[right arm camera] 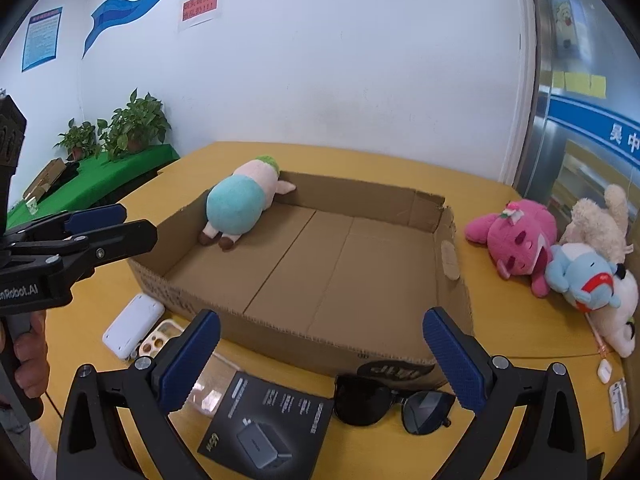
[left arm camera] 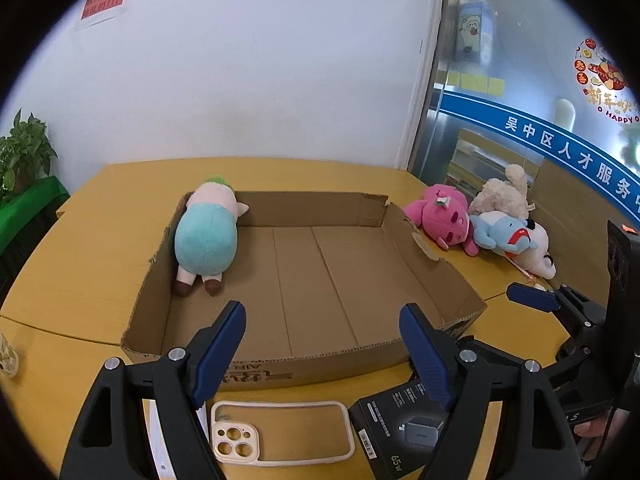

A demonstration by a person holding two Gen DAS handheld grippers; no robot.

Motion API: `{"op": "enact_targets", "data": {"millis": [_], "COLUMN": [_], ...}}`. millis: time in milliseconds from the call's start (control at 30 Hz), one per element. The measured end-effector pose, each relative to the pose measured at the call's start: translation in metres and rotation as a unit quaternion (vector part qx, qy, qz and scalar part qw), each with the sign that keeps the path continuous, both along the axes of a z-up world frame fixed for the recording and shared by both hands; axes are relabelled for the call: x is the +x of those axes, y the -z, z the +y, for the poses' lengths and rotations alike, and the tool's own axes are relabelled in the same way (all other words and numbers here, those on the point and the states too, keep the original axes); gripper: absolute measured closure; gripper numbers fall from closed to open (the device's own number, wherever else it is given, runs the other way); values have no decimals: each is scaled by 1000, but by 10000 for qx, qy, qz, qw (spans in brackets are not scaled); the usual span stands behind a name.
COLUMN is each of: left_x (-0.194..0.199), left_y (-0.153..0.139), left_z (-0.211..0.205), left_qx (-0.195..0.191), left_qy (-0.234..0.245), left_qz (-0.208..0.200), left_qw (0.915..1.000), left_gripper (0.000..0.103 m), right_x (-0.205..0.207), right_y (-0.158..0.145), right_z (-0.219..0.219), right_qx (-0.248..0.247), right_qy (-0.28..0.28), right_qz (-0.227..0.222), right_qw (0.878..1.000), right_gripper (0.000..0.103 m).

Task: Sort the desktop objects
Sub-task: 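Move both grippers back toward the black charger box on the table, then grasp the black charger box with both grippers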

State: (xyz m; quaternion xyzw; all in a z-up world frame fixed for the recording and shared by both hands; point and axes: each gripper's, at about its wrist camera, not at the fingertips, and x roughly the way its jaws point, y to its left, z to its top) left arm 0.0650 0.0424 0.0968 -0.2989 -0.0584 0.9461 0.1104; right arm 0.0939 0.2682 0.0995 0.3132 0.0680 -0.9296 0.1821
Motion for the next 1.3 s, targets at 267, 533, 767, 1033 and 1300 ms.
{"op": "enact_targets", "data": {"millis": [267, 533, 767, 1033, 1300], "left_x": [-1, -9, -10, 4, 4], "left_y": [59, 103, 125, 127, 137], "left_z": [17, 54, 67, 70, 67], "left_qx": [356, 635, 766, 742, 904], "left_qy": [575, 1316, 1649, 1966, 1789], "left_qz": [-906, -1610, -1917, -2161, -2353], "left_qw": [9936, 9761, 9645, 9535, 9510], "left_gripper": [24, 24, 31, 32, 29], "right_x": [16, 40, 34, 48, 48], "right_y": [74, 131, 142, 140, 146], "right_z": [18, 15, 9, 16, 13], "right_qx": [-408, -340, -333, -527, 67], "right_qy": [-542, -912, -1026, -1570, -1419], "right_qz": [-1053, -1757, -1735, -1873, -1692], "right_qw": [9921, 9796, 9789, 9682, 9753], "right_gripper": [0, 0, 1, 0, 13]}}
